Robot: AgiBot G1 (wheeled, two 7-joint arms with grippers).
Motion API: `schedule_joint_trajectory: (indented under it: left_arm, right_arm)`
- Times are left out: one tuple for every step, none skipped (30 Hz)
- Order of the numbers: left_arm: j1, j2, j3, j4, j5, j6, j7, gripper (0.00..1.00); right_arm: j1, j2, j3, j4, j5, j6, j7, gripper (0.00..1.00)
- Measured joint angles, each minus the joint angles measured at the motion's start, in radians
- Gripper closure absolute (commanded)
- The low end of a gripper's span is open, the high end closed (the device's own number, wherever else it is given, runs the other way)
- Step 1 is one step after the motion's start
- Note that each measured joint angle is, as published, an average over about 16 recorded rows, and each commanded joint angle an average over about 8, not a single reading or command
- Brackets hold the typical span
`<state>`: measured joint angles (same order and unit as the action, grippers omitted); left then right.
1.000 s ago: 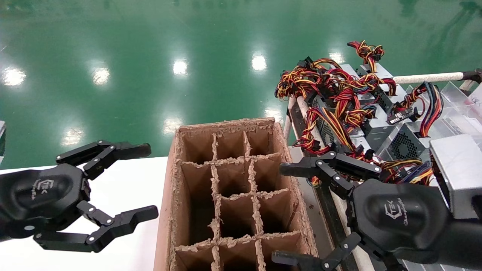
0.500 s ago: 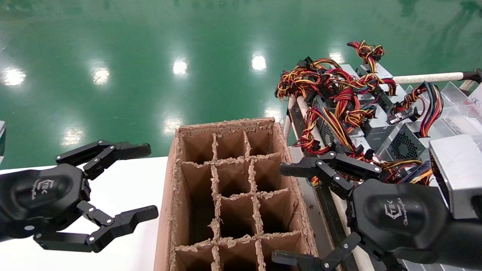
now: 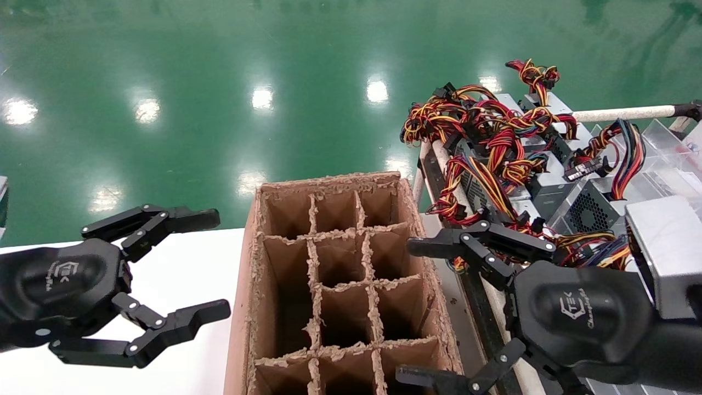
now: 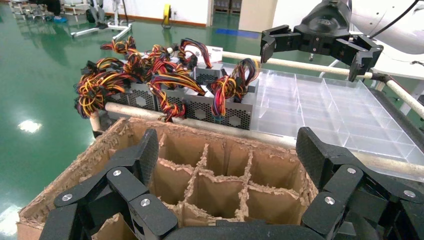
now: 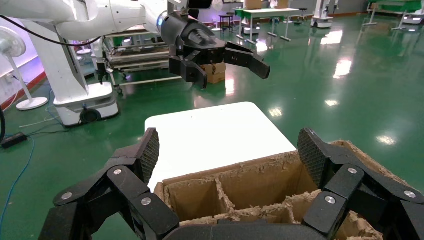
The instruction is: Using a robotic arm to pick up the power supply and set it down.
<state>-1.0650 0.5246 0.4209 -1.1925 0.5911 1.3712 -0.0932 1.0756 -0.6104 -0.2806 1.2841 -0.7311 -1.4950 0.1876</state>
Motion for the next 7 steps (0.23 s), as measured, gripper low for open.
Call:
schedule_joint_trajectory:
  left_arm:
    - [0.000, 0.000, 0.000, 0.000, 0.000, 0.000, 0.000, 0.00]
    - [0.000, 0.000, 0.000, 0.000, 0.000, 0.000, 0.000, 0.00]
    - [0.000, 0.000, 0.000, 0.000, 0.000, 0.000, 0.000, 0.00]
    - [0.000, 0.000, 0.000, 0.000, 0.000, 0.000, 0.000, 0.00]
    - [0.000, 0.000, 0.000, 0.000, 0.000, 0.000, 0.000, 0.00]
    - [0.000, 0.000, 0.000, 0.000, 0.000, 0.000, 0.000, 0.00]
    - [0.000, 0.000, 0.000, 0.000, 0.000, 0.000, 0.000, 0.00]
  right_arm:
    - [0.000, 0.000, 0.000, 0.000, 0.000, 0.000, 0.000, 0.00]
    - [0.000, 0.000, 0.000, 0.000, 0.000, 0.000, 0.000, 0.00]
    - [0.000, 0.000, 0.000, 0.000, 0.000, 0.000, 0.000, 0.00]
    - [0.000, 0.000, 0.000, 0.000, 0.000, 0.000, 0.000, 0.00]
    - [0.000, 0.000, 0.000, 0.000, 0.000, 0.000, 0.000, 0.00]
    - [0.000, 0.000, 0.000, 0.000, 0.000, 0.000, 0.000, 0.00]
    - [0.000, 0.000, 0.000, 0.000, 0.000, 0.000, 0.000, 0.00]
